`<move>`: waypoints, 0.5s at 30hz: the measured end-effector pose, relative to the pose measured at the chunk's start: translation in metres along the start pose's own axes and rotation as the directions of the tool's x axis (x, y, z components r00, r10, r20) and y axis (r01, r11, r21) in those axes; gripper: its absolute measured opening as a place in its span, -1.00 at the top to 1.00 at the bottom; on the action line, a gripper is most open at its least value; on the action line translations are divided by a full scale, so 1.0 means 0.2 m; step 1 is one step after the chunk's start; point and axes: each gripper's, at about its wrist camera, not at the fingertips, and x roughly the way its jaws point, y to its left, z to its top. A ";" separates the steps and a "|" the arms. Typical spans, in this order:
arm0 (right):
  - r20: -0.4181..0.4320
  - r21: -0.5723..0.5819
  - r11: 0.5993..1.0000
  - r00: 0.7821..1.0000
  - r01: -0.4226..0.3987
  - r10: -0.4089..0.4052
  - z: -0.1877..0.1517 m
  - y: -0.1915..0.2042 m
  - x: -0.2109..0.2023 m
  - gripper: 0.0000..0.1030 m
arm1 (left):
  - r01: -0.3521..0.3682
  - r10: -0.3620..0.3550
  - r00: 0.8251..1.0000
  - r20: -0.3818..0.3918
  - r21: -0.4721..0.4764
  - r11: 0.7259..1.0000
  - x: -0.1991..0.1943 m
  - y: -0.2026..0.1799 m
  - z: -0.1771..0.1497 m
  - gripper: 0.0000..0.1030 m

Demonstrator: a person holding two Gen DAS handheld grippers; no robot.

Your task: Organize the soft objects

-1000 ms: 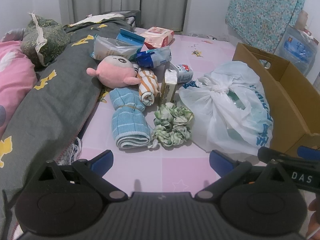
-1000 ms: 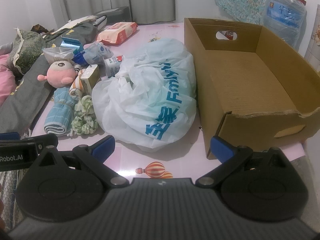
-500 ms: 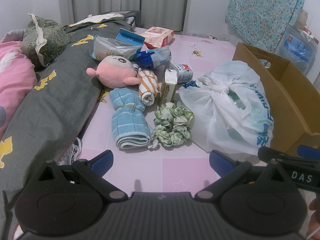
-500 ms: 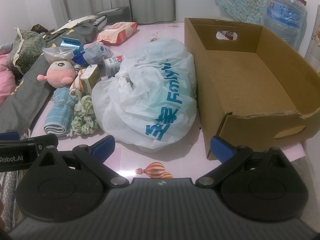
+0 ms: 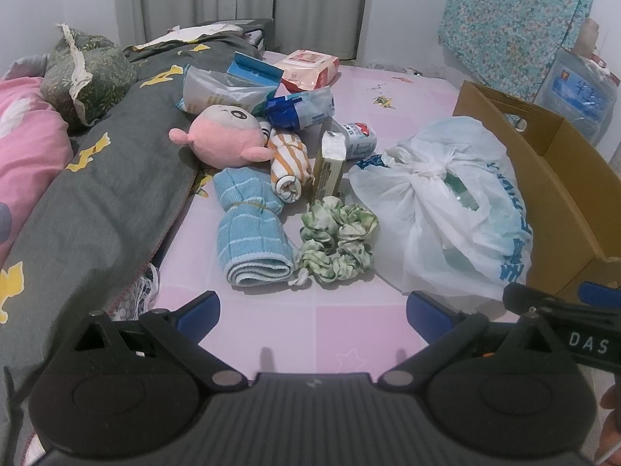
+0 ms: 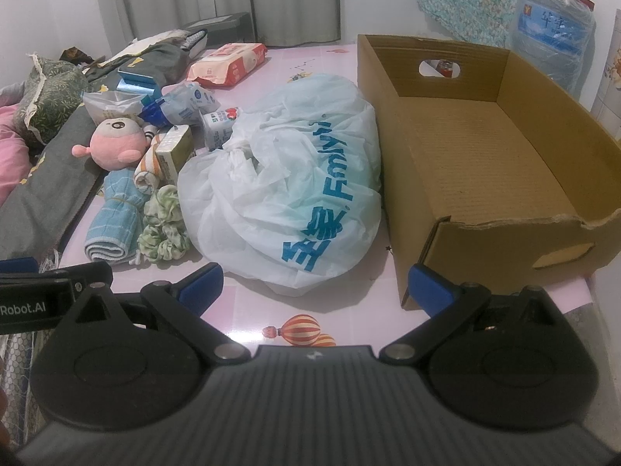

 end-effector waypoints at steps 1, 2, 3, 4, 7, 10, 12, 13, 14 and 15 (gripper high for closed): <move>0.000 0.000 1.000 1.000 0.001 -0.001 0.00 0.00 0.00 -0.98 | 0.000 0.000 1.000 0.000 0.000 1.000 0.00 0.00 0.00 -0.99; 0.000 -0.001 1.000 1.000 0.001 -0.001 0.00 0.00 0.00 -0.98 | 0.000 0.000 1.000 -0.001 0.000 1.000 0.00 0.00 0.00 -0.99; 0.000 0.000 1.000 1.000 0.000 0.000 0.00 0.00 0.00 -0.98 | 0.000 0.000 1.000 0.000 0.000 1.000 0.00 0.00 0.00 -0.99; 0.001 0.000 1.000 1.000 0.001 -0.001 0.00 0.00 0.00 -0.98 | -0.001 0.001 1.000 0.000 -0.001 1.000 0.00 0.00 -0.01 -0.99; 0.002 -0.001 1.000 1.000 0.005 -0.005 0.00 0.00 0.00 -0.98 | -0.003 0.003 1.000 -0.002 -0.006 1.000 0.01 0.01 -0.01 -0.99; 0.013 -0.008 1.000 1.000 0.011 -0.011 0.00 0.00 0.00 -0.98 | -0.016 0.016 1.000 0.001 -0.010 1.000 0.02 0.01 -0.01 -0.99; 0.027 -0.016 1.000 1.000 0.013 -0.013 0.00 0.01 -0.01 -0.98 | -0.026 0.026 1.000 0.009 -0.005 1.000 0.02 0.02 0.00 -0.99; 0.037 -0.020 1.000 0.999 0.013 -0.012 0.01 0.01 -0.01 -0.98 | -0.033 0.032 0.999 0.016 0.001 0.999 0.01 0.02 0.01 -0.99; 0.053 -0.028 1.000 0.999 0.012 -0.010 0.02 0.01 -0.02 -0.98 | -0.039 0.039 0.999 0.024 0.006 0.999 0.01 0.03 0.02 -0.99; 0.071 -0.038 0.999 0.997 0.009 -0.006 0.04 0.02 -0.04 -0.98 | -0.043 0.042 0.998 0.036 0.013 0.999 0.00 0.04 0.05 -0.99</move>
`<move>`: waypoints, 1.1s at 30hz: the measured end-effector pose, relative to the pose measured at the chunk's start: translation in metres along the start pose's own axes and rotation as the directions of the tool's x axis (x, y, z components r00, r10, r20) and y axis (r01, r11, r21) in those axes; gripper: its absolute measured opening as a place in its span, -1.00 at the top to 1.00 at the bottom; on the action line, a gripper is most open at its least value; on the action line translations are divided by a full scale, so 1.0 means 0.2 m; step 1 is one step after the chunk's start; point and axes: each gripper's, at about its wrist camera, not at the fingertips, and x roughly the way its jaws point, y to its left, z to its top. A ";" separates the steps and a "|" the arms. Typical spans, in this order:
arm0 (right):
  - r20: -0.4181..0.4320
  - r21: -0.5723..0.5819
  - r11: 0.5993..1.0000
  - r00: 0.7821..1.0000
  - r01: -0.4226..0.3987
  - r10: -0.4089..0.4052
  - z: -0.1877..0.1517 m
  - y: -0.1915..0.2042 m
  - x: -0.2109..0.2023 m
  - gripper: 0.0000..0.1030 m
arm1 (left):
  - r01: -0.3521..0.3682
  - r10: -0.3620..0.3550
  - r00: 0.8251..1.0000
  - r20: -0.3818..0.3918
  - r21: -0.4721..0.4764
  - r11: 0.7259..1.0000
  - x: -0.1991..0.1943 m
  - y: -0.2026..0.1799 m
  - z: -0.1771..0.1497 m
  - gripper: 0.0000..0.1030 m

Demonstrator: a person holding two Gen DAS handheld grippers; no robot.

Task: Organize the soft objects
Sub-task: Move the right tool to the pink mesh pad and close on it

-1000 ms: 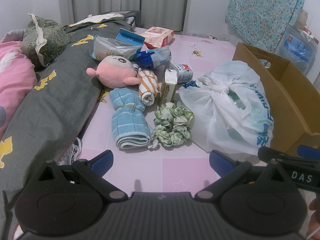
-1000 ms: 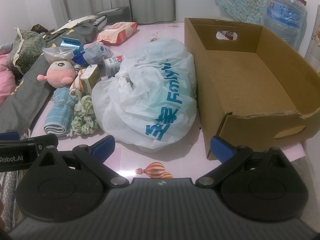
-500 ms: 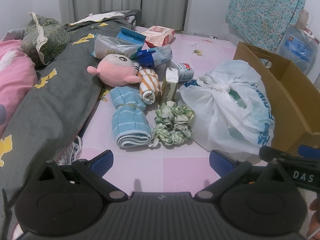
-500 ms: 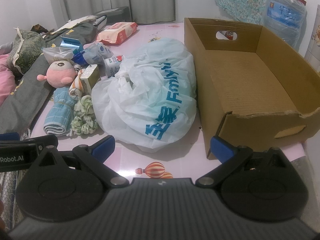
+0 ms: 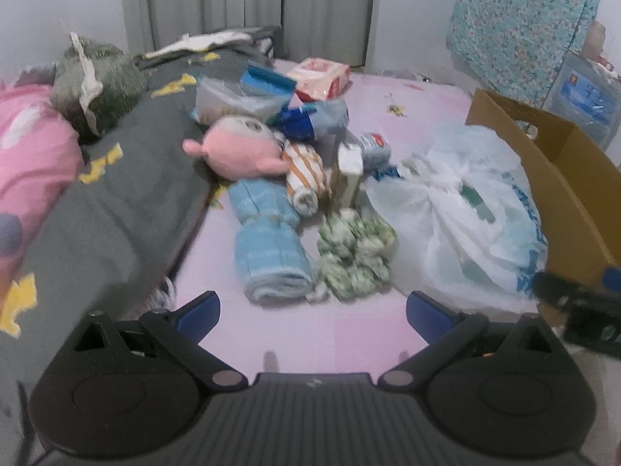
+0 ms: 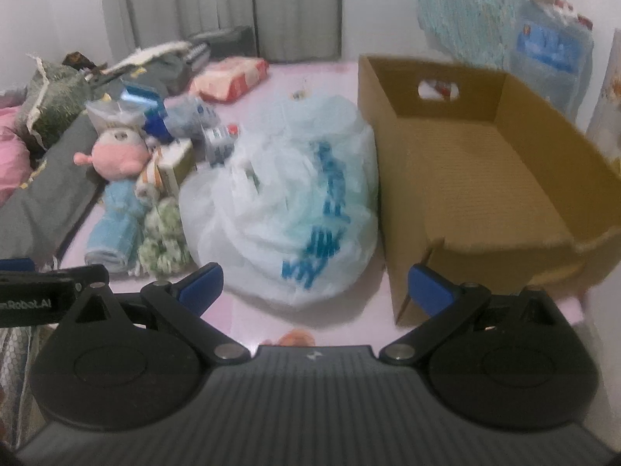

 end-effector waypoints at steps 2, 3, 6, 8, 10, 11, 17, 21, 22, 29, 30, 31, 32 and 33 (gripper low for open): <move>0.055 -0.033 0.999 0.998 -0.009 0.011 0.06 0.01 -0.04 -0.98 | 0.004 -0.004 1.000 0.026 -0.003 1.000 -0.02 0.03 0.06 -0.99; 0.088 -0.059 0.998 0.996 -0.019 0.024 0.10 0.02 -0.06 -0.98 | 0.006 -0.006 0.999 0.044 -0.013 1.000 -0.03 0.06 0.09 -0.99; 0.166 -0.133 0.987 0.980 -0.086 0.108 0.26 0.04 -0.10 -0.98 | 0.014 -0.010 0.994 0.105 -0.032 0.999 -0.06 0.12 0.20 -0.99; 0.208 -0.168 0.975 0.961 -0.148 0.182 0.38 0.04 -0.11 -0.98 | 0.009 -0.004 0.989 0.147 -0.031 0.999 -0.08 0.16 0.29 -0.99; 0.234 -0.208 0.954 0.936 -0.215 0.262 0.51 0.04 -0.10 -0.98 | 0.026 -0.021 0.984 0.177 -0.024 0.999 -0.09 0.20 0.38 -0.99; 0.240 -0.236 0.937 0.920 -0.256 0.311 0.58 0.05 -0.09 -0.98 | 0.042 -0.036 0.982 0.187 -0.028 0.999 -0.09 0.23 0.44 -0.99; 0.089 -0.258 0.843 0.857 -0.472 0.507 1.11 0.12 0.12 -0.98 | 0.094 -0.076 0.971 0.228 -0.068 0.993 0.03 0.42 0.84 -0.99; -0.063 -0.191 0.839 0.859 -0.509 0.507 1.47 0.22 0.46 -0.98 | 0.051 -0.046 0.981 0.188 -0.021 0.998 0.27 0.45 1.13 -0.98; -0.111 -0.140 0.839 0.851 -0.525 0.514 1.55 0.23 0.59 -0.98 | 0.058 -0.055 0.985 0.164 -0.013 0.998 0.36 0.45 1.19 -0.97; -0.332 0.233 0.814 0.743 -0.533 0.581 1.71 0.33 1.49 -0.81 | 0.107 -0.107 0.989 -0.099 -0.005 0.994 0.99 0.44 1.49 -0.37; -0.354 0.252 0.808 0.726 -0.533 0.590 1.72 0.36 1.60 -0.71 | 0.124 -0.125 0.981 -0.150 -0.014 0.992 1.09 0.44 1.51 -0.29; -0.377 0.263 0.805 0.711 -0.532 0.593 1.72 0.39 1.69 -0.61 | 0.132 -0.135 0.971 -0.195 -0.029 0.991 1.18 0.45 1.53 -0.25; -0.394 0.272 0.805 0.702 -0.527 0.593 1.71 0.41 1.76 -0.57 | 0.138 -0.145 0.962 -0.230 -0.047 0.989 1.25 0.46 1.55 -0.21; -0.414 0.283 0.801 0.686 -0.527 0.598 1.70 0.44 1.85 -0.50 | 0.144 -0.154 0.954 -0.256 -0.057 0.988 1.32 0.48 1.56 -0.21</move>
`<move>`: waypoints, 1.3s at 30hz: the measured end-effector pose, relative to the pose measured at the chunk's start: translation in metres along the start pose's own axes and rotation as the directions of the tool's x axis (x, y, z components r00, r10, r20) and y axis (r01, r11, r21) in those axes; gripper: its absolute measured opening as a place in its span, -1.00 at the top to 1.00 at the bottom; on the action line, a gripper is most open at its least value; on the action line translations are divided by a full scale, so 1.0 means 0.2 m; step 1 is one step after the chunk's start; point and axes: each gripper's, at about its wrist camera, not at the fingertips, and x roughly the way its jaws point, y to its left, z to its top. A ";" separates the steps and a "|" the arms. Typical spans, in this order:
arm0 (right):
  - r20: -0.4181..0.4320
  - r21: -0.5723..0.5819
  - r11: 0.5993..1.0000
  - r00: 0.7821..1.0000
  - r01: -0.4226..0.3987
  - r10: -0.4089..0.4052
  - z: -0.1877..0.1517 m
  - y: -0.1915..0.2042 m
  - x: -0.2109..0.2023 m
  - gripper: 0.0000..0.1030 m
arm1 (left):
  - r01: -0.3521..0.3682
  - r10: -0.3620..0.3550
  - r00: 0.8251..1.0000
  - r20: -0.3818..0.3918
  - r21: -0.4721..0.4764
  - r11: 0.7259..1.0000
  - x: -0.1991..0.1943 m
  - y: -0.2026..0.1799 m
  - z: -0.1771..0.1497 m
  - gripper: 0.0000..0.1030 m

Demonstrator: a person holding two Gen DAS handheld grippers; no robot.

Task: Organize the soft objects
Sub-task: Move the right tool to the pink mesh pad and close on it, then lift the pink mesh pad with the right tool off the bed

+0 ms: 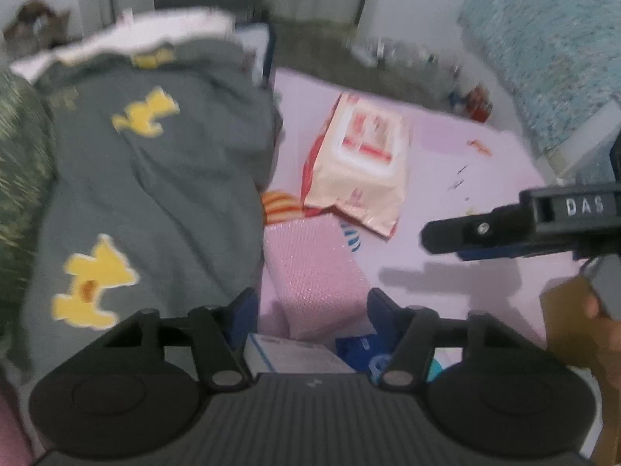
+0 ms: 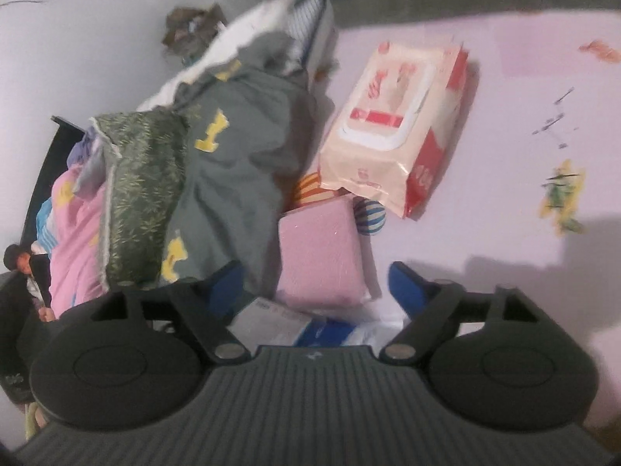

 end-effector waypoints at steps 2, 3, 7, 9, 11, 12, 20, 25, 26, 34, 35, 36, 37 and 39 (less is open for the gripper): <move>-0.042 0.013 1.000 0.999 -0.019 0.019 0.05 -0.03 0.13 -0.42 | 0.016 -0.016 0.998 -0.057 0.001 1.000 0.11 0.02 0.04 -0.21; -0.056 0.020 1.000 0.998 -0.019 0.020 0.08 -0.05 0.18 -0.37 | 0.019 -0.019 0.996 -0.085 -0.001 1.000 0.15 0.02 0.05 -0.21; -0.127 0.053 0.998 0.992 -0.015 0.021 0.11 -0.12 0.35 0.04 | 0.046 -0.051 0.986 -0.161 -0.036 0.998 0.29 0.03 0.09 -0.21; -0.151 0.058 0.998 0.988 -0.020 0.028 0.10 -0.14 0.40 0.07 | 0.050 -0.056 0.982 -0.183 -0.034 0.998 0.34 0.02 0.11 -0.28; -0.165 0.059 0.998 0.986 -0.030 0.039 0.10 -0.15 0.45 0.11 | 0.049 -0.057 0.974 -0.219 -0.042 0.998 0.39 0.02 0.12 -0.34; -0.169 0.065 0.997 0.985 -0.036 0.046 0.10 -0.16 0.46 0.13 | 0.047 -0.057 0.970 -0.235 -0.045 0.998 0.41 0.01 0.13 -0.35; -0.192 0.060 0.997 0.980 -0.039 0.049 0.10 -0.19 0.51 0.25 | 0.048 -0.057 0.960 -0.274 -0.040 0.998 0.41 0.06 0.20 -0.40; -0.177 0.093 0.994 0.982 -0.048 0.064 0.12 -0.23 0.49 0.27 | 0.051 -0.052 0.969 -0.242 -0.009 0.999 0.40 0.06 0.25 -0.50; -0.176 0.102 0.993 0.982 -0.051 0.068 0.13 -0.24 0.49 0.27 | 0.054 -0.053 0.966 -0.252 -0.006 0.999 0.42 0.05 0.25 -0.50; -0.208 0.124 0.990 0.974 -0.068 0.093 0.12 -0.26 0.55 0.40 | 0.089 -0.085 0.942 -0.324 -0.002 0.996 0.54 0.03 0.21 -0.49; -0.217 0.135 0.988 0.971 -0.072 0.101 0.11 -0.27 0.57 0.41 | 0.091 -0.088 0.941 -0.326 -0.004 0.996 0.55 0.04 0.21 -0.49; -0.223 0.149 0.986 0.968 -0.078 0.111 0.11 -0.28 0.59 0.41 | 0.092 -0.088 0.940 -0.331 -0.003 0.996 0.56 0.04 0.22 -0.49; -0.224 0.163 0.983 0.967 -0.087 0.122 0.10 -0.29 0.60 0.41 | 0.093 -0.089 0.940 -0.331 -0.004 0.996 0.57 0.04 0.21 -0.49; -0.222 0.174 0.979 0.965 -0.103 0.140 0.10 -0.30 0.61 0.43 | 0.088 -0.085 0.941 -0.329 -0.007 0.996 0.58 0.04 0.21 -0.49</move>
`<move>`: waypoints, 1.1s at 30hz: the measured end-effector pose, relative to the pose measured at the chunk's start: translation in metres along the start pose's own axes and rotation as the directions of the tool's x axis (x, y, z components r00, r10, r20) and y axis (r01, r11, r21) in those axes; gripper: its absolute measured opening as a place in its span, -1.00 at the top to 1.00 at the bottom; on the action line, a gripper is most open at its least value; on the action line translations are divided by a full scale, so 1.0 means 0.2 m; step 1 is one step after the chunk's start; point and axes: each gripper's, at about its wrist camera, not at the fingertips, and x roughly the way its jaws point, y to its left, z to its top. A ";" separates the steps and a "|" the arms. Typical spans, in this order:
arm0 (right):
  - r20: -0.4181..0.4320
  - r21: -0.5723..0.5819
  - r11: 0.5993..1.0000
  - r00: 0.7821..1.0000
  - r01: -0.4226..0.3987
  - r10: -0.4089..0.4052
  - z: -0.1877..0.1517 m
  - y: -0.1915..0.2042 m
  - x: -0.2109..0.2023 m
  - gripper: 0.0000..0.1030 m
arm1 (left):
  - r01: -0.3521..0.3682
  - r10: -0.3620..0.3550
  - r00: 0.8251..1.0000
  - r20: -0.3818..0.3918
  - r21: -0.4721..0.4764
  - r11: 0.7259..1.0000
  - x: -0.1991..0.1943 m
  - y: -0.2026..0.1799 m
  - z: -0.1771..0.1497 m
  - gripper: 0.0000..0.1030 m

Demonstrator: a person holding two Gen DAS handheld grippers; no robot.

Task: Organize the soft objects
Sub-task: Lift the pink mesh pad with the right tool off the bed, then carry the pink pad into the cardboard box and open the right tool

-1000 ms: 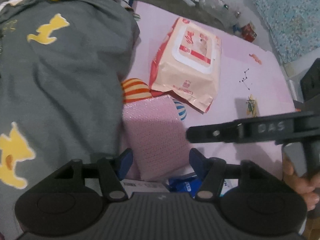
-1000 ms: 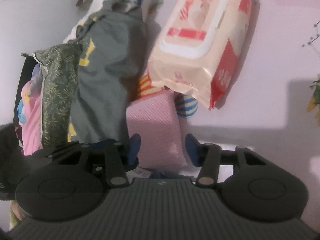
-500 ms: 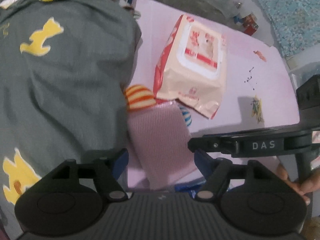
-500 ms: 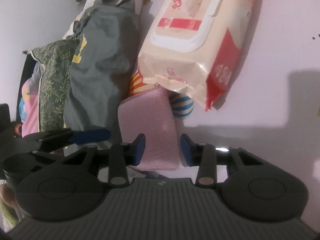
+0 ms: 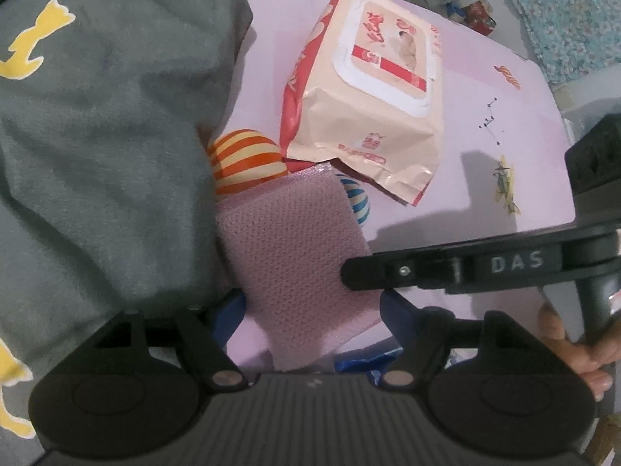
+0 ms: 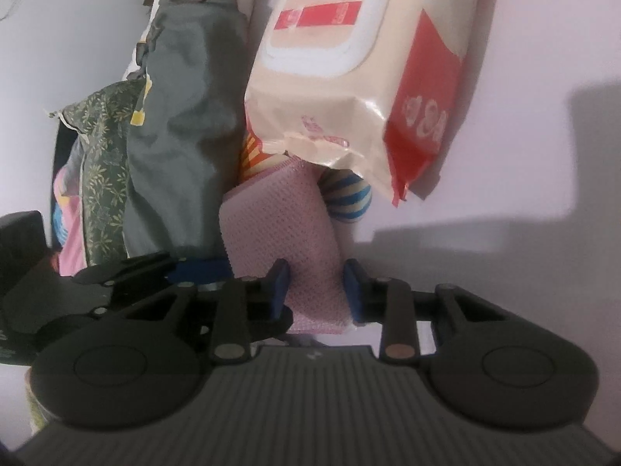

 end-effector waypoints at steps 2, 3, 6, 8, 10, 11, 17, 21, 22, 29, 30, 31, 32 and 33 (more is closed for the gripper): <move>-0.002 0.005 1.000 1.000 -0.011 0.011 0.00 -0.01 0.00 0.44 | 0.001 -0.001 1.000 0.004 -0.006 1.000 0.01 0.00 0.00 -0.48; 0.000 0.004 1.000 1.000 -0.012 0.012 0.00 0.00 0.00 0.45 | 0.000 0.000 1.000 0.008 -0.008 1.000 0.00 -0.01 0.00 -0.48; 0.011 -0.016 1.000 1.000 -0.015 0.015 0.00 0.03 -0.03 0.48 | -0.021 0.021 0.999 0.039 0.003 1.000 -0.04 -0.03 -0.02 -0.48; 0.025 -0.026 0.999 0.999 -0.023 0.024 0.00 0.06 -0.07 0.48 | -0.016 0.016 0.998 0.057 0.001 1.000 -0.08 -0.04 -0.01 -0.48; 0.042 -0.037 0.999 0.999 -0.025 0.027 -0.01 0.09 -0.11 0.48 | -0.012 0.012 0.997 0.081 0.004 1.000 -0.14 -0.06 -0.02 -0.49; 0.050 -0.038 0.999 0.998 -0.030 0.031 -0.01 0.10 -0.14 0.48 | -0.014 0.013 0.995 0.094 0.010 1.000 -0.17 -0.07 -0.02 -0.48; 0.106 -0.075 0.996 0.993 -0.050 0.058 -0.07 0.20 -0.32 0.50 | -0.050 0.040 0.983 0.178 0.053 0.997 -0.37 -0.20 -0.10 -0.48; 0.142 -0.108 0.993 0.987 -0.054 0.069 -0.16 0.26 -0.47 0.50 | -0.053 0.036 0.975 0.221 0.072 0.996 -0.49 -0.30 -0.19 -0.47; 0.151 -0.113 0.992 0.986 -0.056 0.073 -0.19 0.27 -0.51 0.50 | -0.052 0.032 0.972 0.232 0.079 0.996 -0.52 -0.33 -0.22 -0.47; 0.231 -0.125 0.990 0.968 -0.066 0.094 -0.51 0.26 -0.86 0.50 | -0.050 0.004 0.956 0.292 0.151 0.987 -0.73 -0.66 -0.46 -0.47; 0.244 -0.126 0.990 0.965 -0.066 0.095 -0.56 0.25 -0.92 0.50 | -0.050 -0.002 0.954 0.300 0.167 0.985 -0.75 -0.72 -0.49 -0.47; 0.263 -0.130 0.990 0.960 -0.063 0.095 -0.63 0.24 -1.00 0.50 | -0.049 -0.011 0.951 0.309 0.186 0.981 -0.77 -0.79 -0.53 -0.47; 0.283 -0.131 0.990 0.954 -0.060 0.096 -0.69 0.22 -1.07 0.50 | -0.048 -0.020 0.948 0.317 0.205 0.978 -0.79 -0.85 -0.57 -0.47; 0.299 -0.130 0.990 0.949 -0.060 0.097 -0.74 0.20 -1.13 0.50 | -0.045 -0.031 0.945 0.324 0.224 0.973 -0.81 -0.92 -0.61 -0.47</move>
